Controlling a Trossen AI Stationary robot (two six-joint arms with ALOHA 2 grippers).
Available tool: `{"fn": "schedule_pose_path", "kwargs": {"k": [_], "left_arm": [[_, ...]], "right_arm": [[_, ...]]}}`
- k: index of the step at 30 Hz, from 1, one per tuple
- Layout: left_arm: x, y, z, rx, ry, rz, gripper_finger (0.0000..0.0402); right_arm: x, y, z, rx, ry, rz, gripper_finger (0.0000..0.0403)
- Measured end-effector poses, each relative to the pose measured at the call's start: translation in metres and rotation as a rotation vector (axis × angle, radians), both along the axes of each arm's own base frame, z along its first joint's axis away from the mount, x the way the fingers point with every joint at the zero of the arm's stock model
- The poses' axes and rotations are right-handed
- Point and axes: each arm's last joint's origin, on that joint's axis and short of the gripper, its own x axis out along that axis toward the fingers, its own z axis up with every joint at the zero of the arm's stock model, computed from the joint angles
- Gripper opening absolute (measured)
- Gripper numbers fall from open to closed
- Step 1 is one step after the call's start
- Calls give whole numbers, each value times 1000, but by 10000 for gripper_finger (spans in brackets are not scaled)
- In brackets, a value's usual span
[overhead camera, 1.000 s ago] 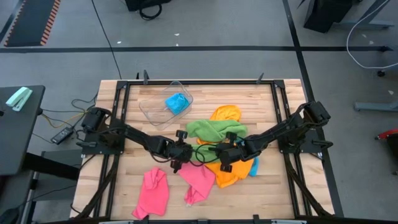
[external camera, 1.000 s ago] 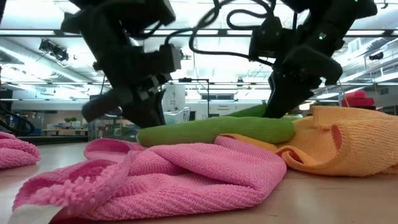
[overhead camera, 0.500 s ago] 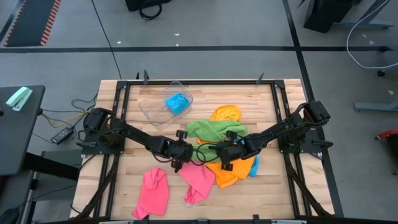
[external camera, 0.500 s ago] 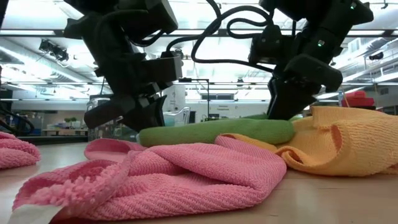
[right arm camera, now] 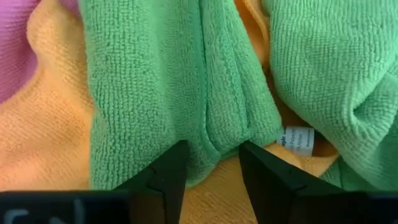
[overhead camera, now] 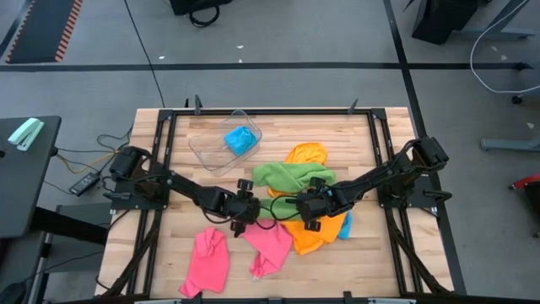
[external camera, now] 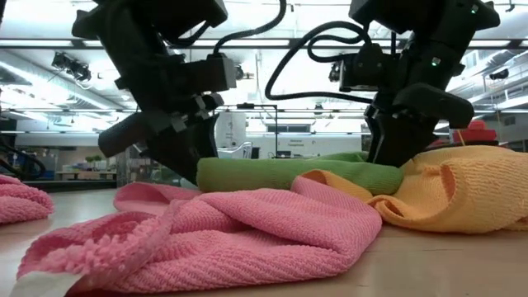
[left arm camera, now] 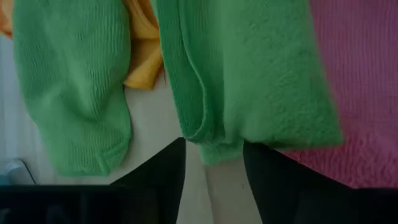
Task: Fold microfiber towels
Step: Fold the left green microfiber towel
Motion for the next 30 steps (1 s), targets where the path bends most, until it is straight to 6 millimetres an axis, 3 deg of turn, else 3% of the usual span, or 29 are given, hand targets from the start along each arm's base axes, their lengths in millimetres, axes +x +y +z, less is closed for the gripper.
{"fn": "schedule_pose_path", "kwargs": {"k": [13, 18, 24, 30], "left_arm": [[-13, -18, 26, -35, -43, -96, 161], [-8, -25, 32, -85, -138, -94, 164], [3, -32, 25, -152, -215, -97, 164], [11, -38, 19, -179, -274, -98, 195]], "right_arm": [[4, 1, 12, -24, 43, 28, 157], [5, 1, 14, -34, 46, 48, 157], [4, 1, 14, -48, 55, 70, 157], [4, 1, 14, -59, 61, 94, 179]]}}
